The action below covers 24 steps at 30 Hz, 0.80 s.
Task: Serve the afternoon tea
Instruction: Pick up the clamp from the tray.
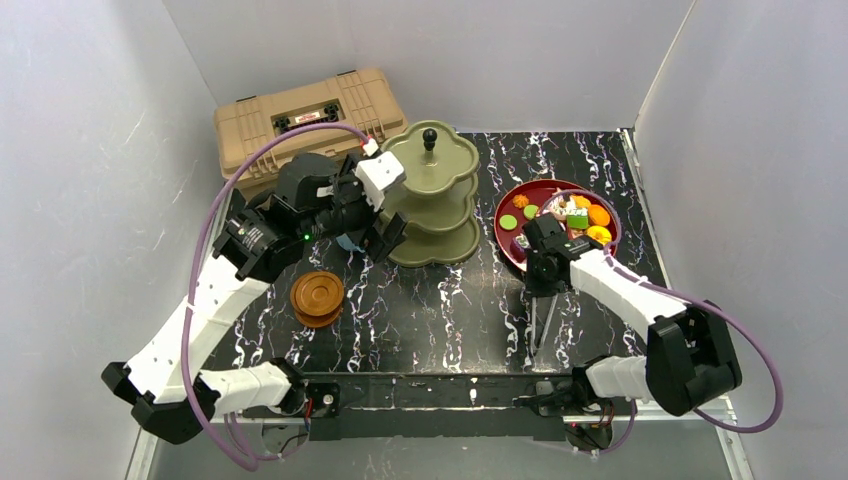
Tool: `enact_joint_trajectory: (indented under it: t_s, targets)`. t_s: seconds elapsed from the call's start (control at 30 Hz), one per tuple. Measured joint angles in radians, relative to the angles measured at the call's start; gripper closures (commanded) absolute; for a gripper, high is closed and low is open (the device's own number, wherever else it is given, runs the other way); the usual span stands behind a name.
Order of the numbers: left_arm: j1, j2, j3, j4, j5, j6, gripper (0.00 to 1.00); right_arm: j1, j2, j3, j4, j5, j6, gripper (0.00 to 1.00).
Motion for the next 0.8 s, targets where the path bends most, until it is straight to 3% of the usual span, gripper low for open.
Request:
enact_joint_trajectory:
  t_s: [0.17, 0.3, 0.53, 0.8]
  targets:
    - [0.000, -0.064, -0.116, 0.055, 0.061, 0.048, 0.02, 0.005, -0.034, 0.143, -0.097, -0.045, -0.063, 0.99]
    - [0.000, -0.132, -0.240, 0.126, 0.140, 0.170, 0.02, 0.008, -0.055, 0.330, -0.167, -0.192, -0.130, 0.99]
    - [-0.019, -0.311, -0.446, 0.272, 0.345, 0.641, 0.02, 0.075, -0.043, 0.599, -0.265, -0.528, -0.209, 0.99]
    - [-0.099, -0.349, -0.538, 0.383, 0.448, 1.143, 0.07, 0.360, 0.032, 0.670, -0.212, -0.727, -0.171, 0.99]
